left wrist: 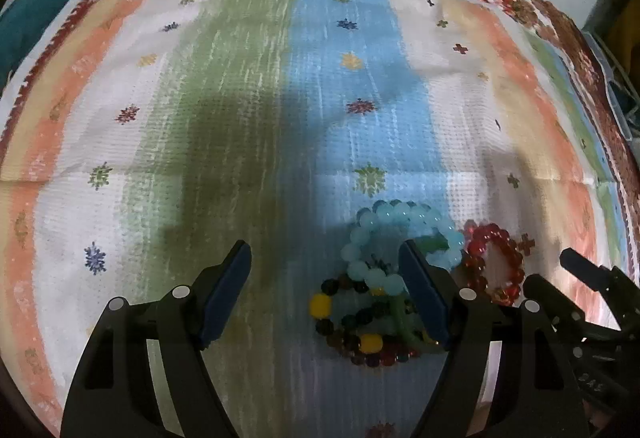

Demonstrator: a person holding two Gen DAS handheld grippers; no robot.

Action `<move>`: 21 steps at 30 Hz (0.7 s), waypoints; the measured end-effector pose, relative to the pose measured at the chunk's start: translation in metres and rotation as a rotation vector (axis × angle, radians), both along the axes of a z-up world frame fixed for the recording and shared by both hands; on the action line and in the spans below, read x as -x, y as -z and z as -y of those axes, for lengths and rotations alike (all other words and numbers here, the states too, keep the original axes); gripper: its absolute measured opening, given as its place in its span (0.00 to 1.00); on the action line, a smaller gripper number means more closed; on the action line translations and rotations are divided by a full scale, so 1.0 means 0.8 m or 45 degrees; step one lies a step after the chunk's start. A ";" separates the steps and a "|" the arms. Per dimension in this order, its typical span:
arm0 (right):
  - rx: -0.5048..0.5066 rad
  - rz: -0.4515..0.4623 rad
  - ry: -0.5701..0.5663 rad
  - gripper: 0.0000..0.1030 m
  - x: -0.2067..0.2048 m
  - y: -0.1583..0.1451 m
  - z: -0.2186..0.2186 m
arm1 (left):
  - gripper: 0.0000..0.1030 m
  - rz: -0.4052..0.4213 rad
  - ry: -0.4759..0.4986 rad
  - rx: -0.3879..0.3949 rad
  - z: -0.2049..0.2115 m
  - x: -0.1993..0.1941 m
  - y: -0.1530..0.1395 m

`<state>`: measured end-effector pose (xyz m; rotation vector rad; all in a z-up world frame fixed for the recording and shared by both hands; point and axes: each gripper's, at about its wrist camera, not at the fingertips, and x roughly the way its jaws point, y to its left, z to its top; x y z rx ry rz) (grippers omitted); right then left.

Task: Organize jewelry
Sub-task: 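Grasp the red bead bracelet with the right gripper while the left gripper grasps the light blue bracelet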

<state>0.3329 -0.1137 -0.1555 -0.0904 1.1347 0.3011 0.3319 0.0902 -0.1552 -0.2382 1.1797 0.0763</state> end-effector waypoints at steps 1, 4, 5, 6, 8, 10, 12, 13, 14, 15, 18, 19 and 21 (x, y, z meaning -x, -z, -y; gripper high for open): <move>0.006 -0.003 0.002 0.71 -0.002 0.003 0.000 | 0.73 -0.010 0.006 0.007 0.000 -0.003 0.003; 0.018 -0.018 0.001 0.71 -0.008 0.012 0.001 | 0.74 -0.028 0.033 0.001 0.003 -0.009 0.013; 0.021 -0.021 0.000 0.71 -0.010 0.015 0.000 | 0.74 -0.029 0.038 -0.005 0.004 -0.010 0.015; 0.024 -0.023 -0.003 0.71 -0.012 0.018 0.000 | 0.75 -0.027 0.042 -0.010 0.004 -0.011 0.017; 0.034 -0.018 -0.013 0.71 -0.014 0.020 -0.003 | 0.75 -0.017 0.040 -0.020 0.003 -0.013 0.019; 0.054 -0.006 -0.027 0.71 -0.016 0.022 -0.007 | 0.73 0.001 0.023 -0.022 0.000 -0.014 0.019; 0.070 0.003 -0.037 0.71 -0.018 0.023 -0.010 | 0.73 -0.010 0.033 -0.023 0.000 -0.016 0.023; 0.079 0.006 -0.042 0.70 -0.018 0.025 -0.012 | 0.73 -0.007 0.052 -0.043 0.002 -0.017 0.024; 0.096 0.012 -0.048 0.65 -0.019 0.026 -0.014 | 0.73 -0.005 0.064 -0.058 0.004 -0.017 0.025; 0.127 0.022 -0.052 0.59 -0.020 0.028 -0.016 | 0.73 -0.004 0.077 -0.078 0.006 -0.016 0.026; 0.129 0.022 -0.054 0.52 -0.023 0.028 -0.016 | 0.66 -0.005 0.091 -0.114 0.007 -0.016 0.027; 0.127 0.019 -0.051 0.49 -0.023 0.027 -0.016 | 0.64 -0.009 0.090 -0.124 0.006 -0.017 0.027; 0.132 0.020 -0.044 0.34 -0.025 0.026 -0.013 | 0.51 -0.011 0.086 -0.127 0.002 -0.016 0.026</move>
